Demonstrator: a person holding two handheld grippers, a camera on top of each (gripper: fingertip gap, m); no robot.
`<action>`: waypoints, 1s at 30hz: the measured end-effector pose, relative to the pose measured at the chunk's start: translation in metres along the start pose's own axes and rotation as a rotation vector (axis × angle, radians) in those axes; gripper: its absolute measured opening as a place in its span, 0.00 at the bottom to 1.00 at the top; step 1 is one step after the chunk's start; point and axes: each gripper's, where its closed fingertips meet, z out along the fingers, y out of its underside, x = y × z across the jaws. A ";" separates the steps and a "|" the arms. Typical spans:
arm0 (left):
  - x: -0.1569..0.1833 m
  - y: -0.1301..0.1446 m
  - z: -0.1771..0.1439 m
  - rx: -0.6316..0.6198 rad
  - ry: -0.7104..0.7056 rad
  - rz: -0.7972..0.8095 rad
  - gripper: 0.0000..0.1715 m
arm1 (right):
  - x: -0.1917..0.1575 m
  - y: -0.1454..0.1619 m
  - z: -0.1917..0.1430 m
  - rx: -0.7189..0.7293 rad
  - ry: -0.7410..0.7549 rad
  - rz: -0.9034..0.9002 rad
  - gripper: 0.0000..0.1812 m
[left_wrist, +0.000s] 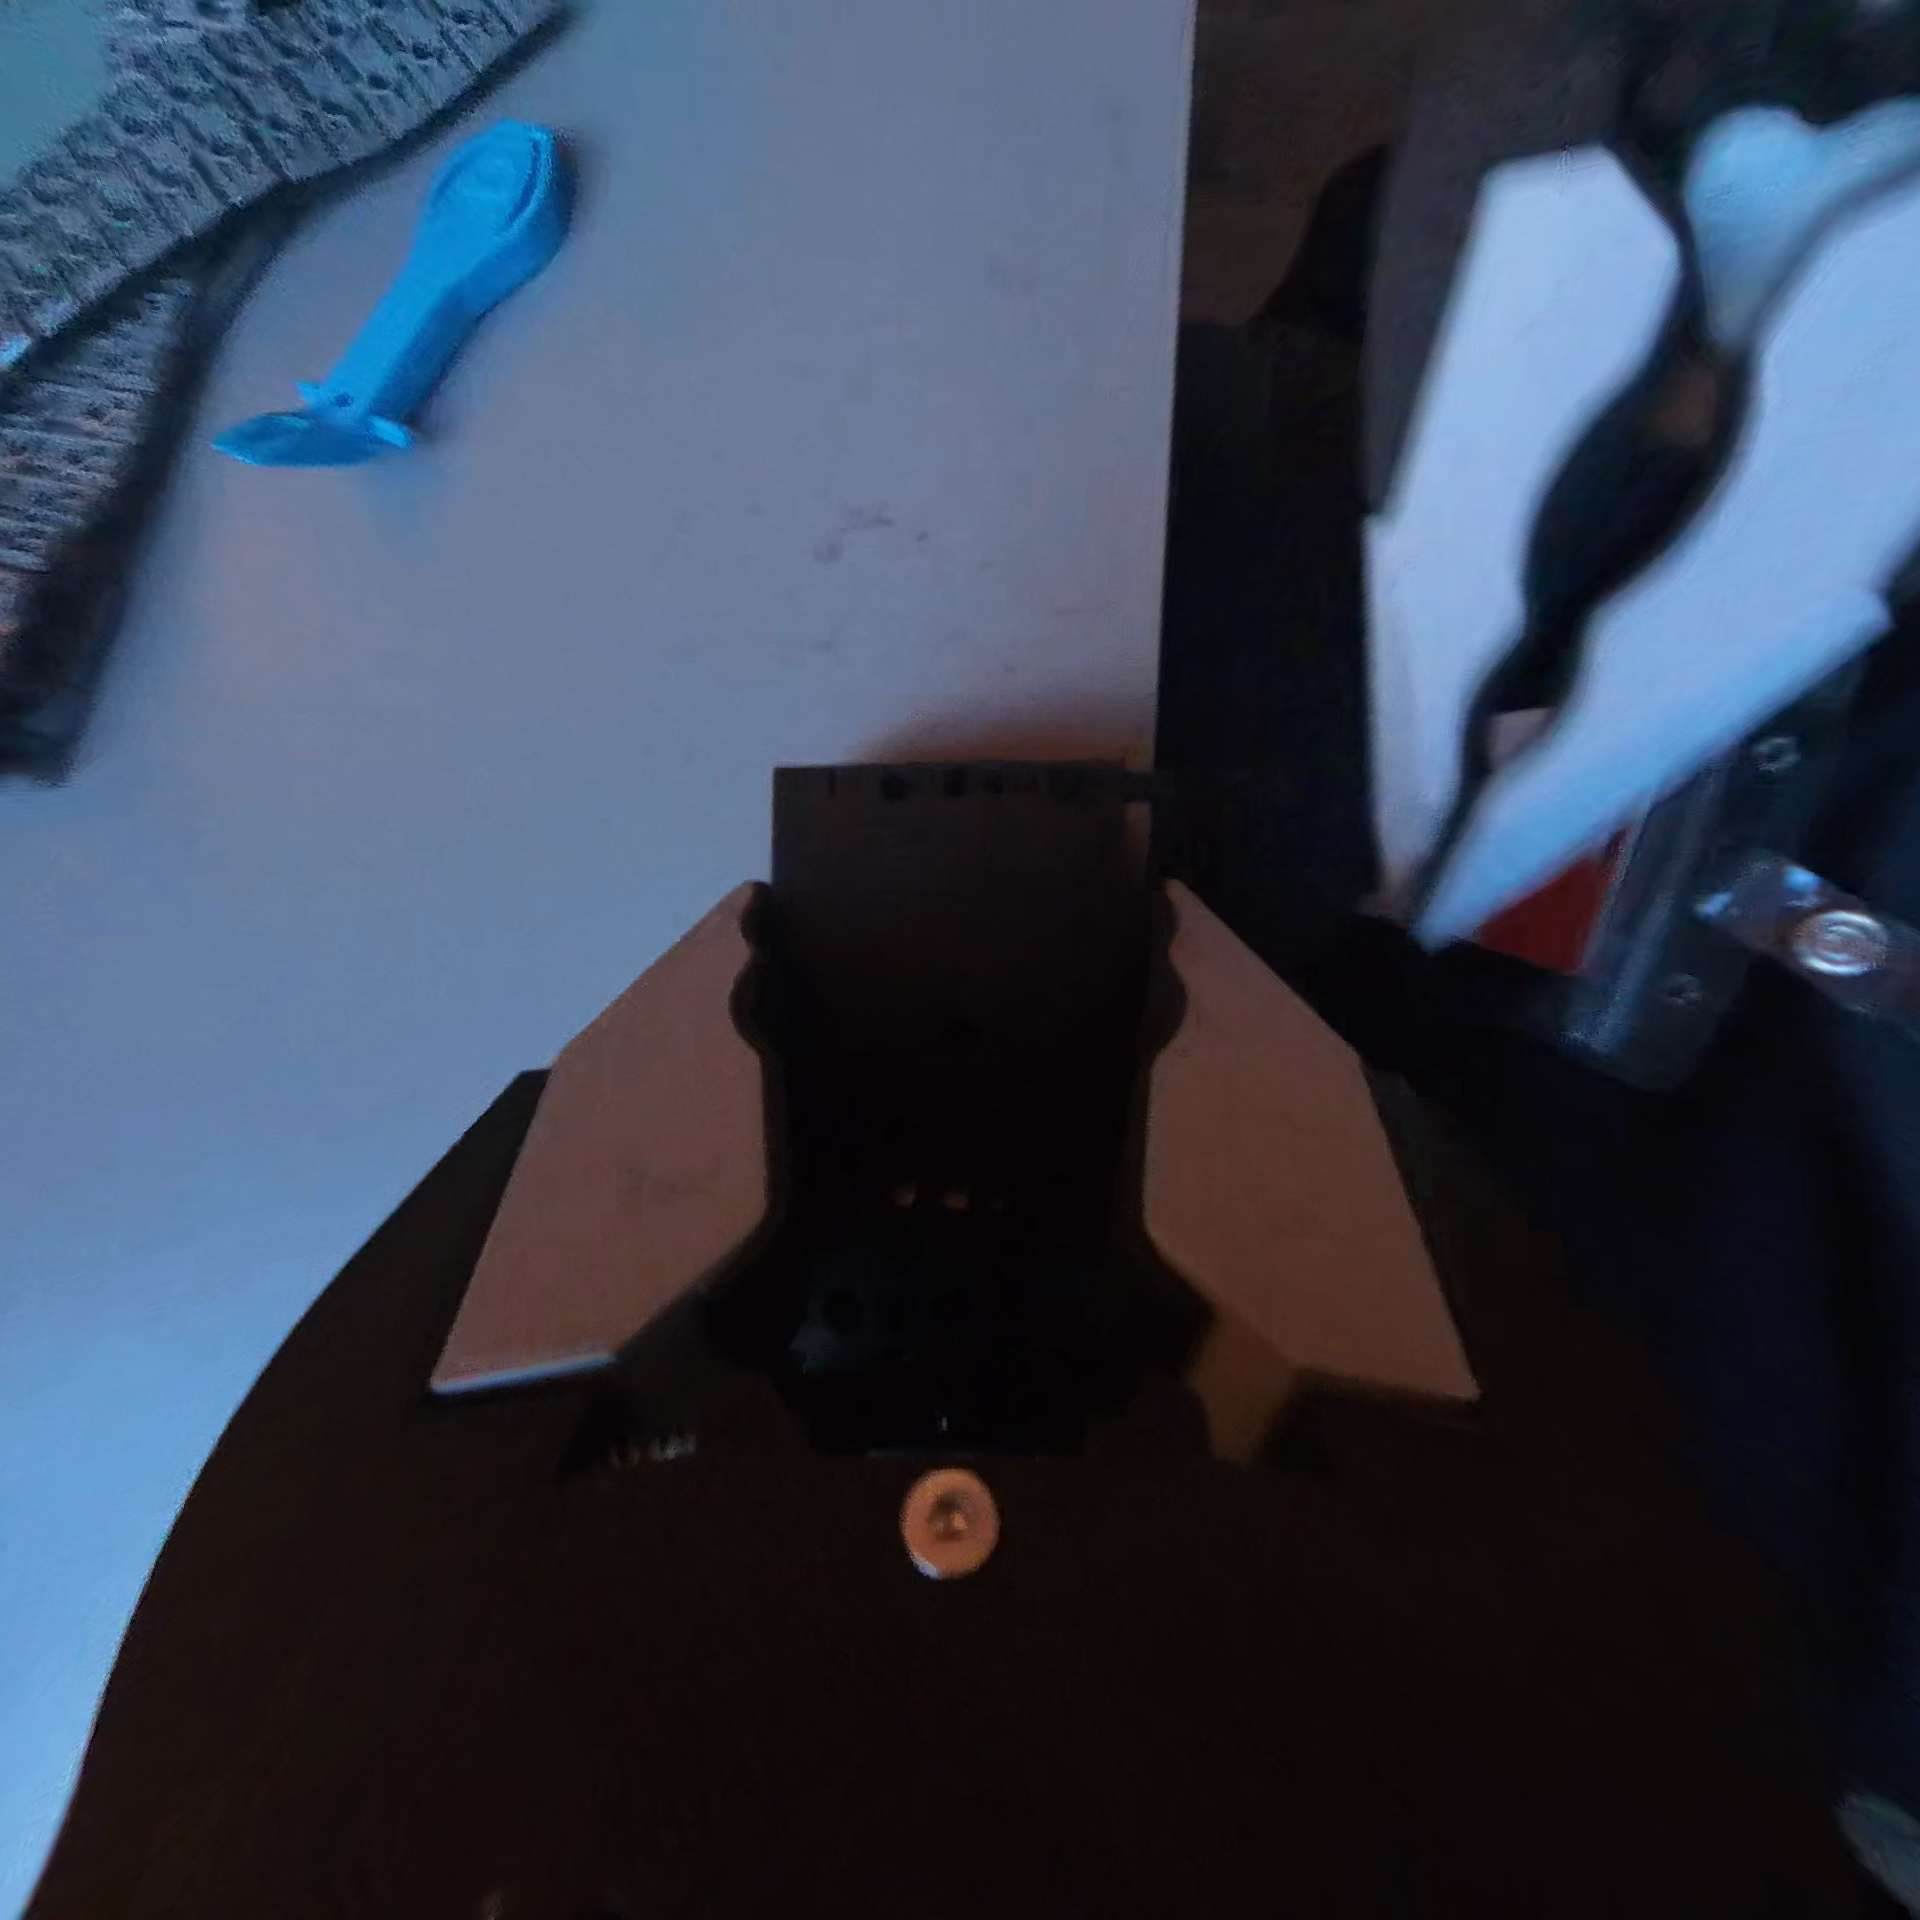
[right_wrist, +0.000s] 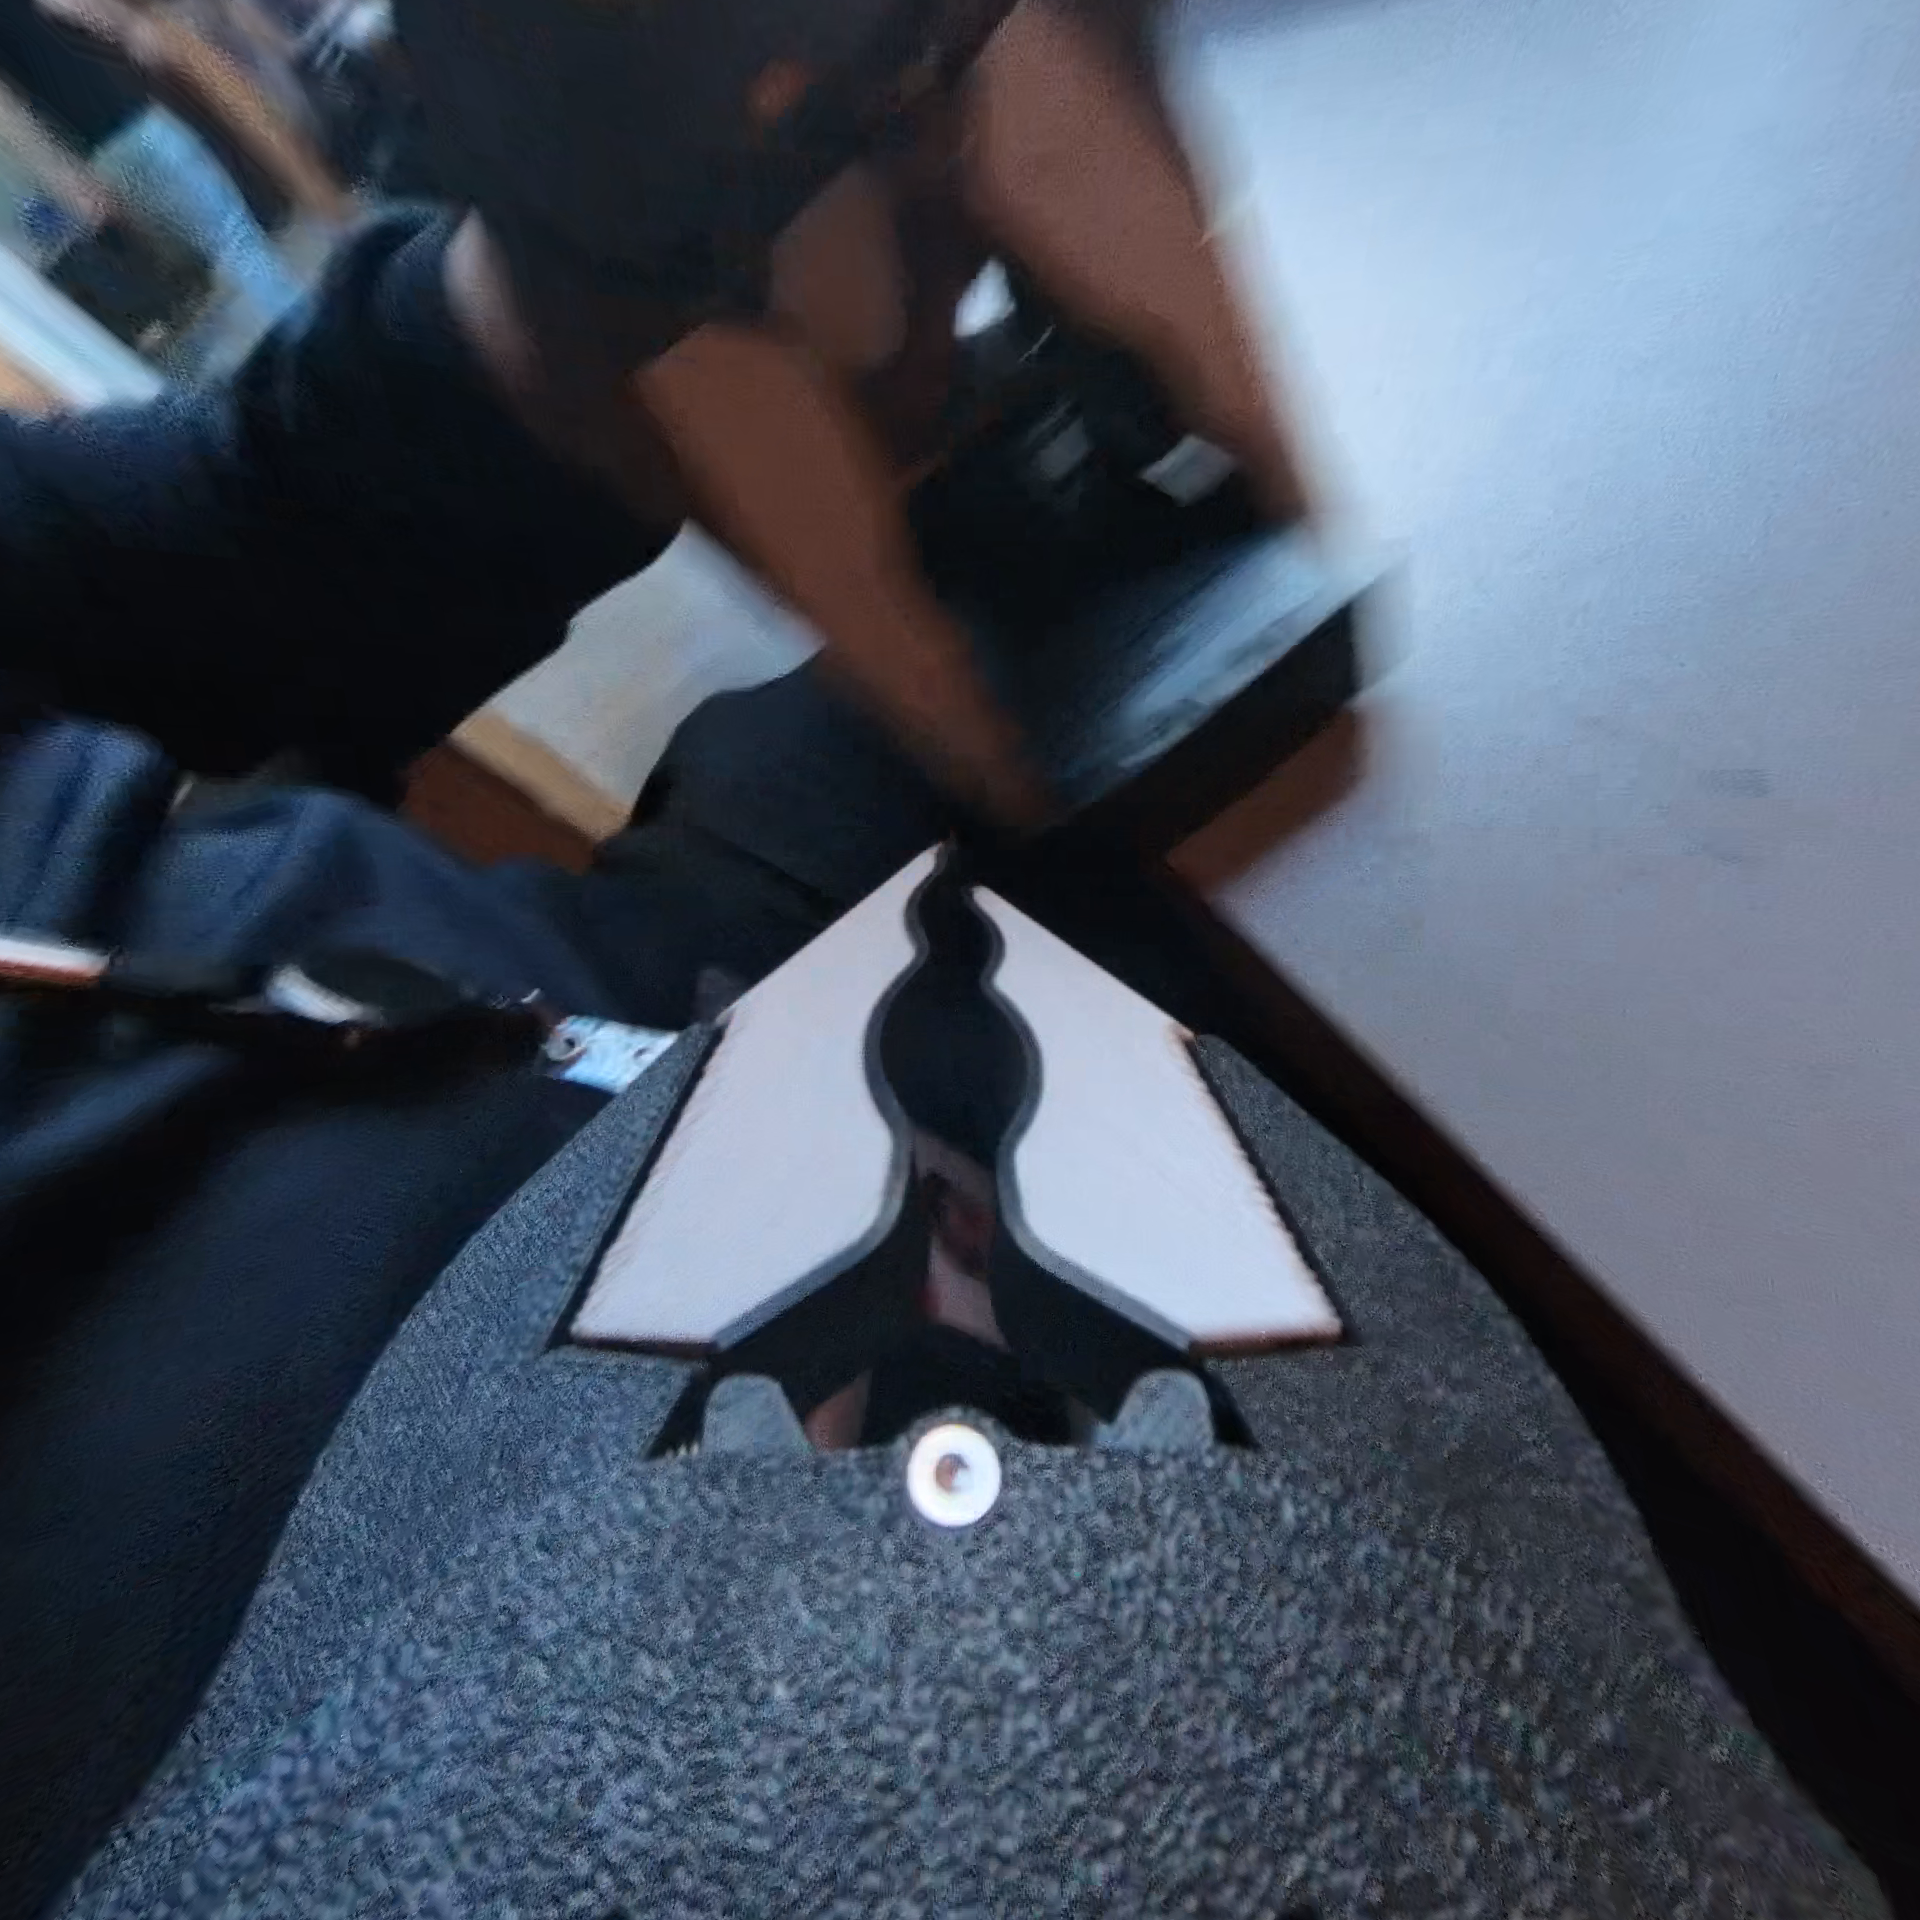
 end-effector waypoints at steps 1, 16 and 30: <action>0.001 0.000 0.000 0.012 0.062 -0.052 0.39 | -0.013 0.013 0.009 -0.052 -0.027 -0.018 0.00; -0.003 0.009 -0.008 0.011 0.067 -0.029 0.38 | 0.028 -0.011 -0.012 0.094 0.073 0.125 0.00; 0.013 -0.003 -0.002 0.010 -0.036 0.135 0.39 | 0.019 -0.021 -0.002 0.238 -0.178 0.532 0.04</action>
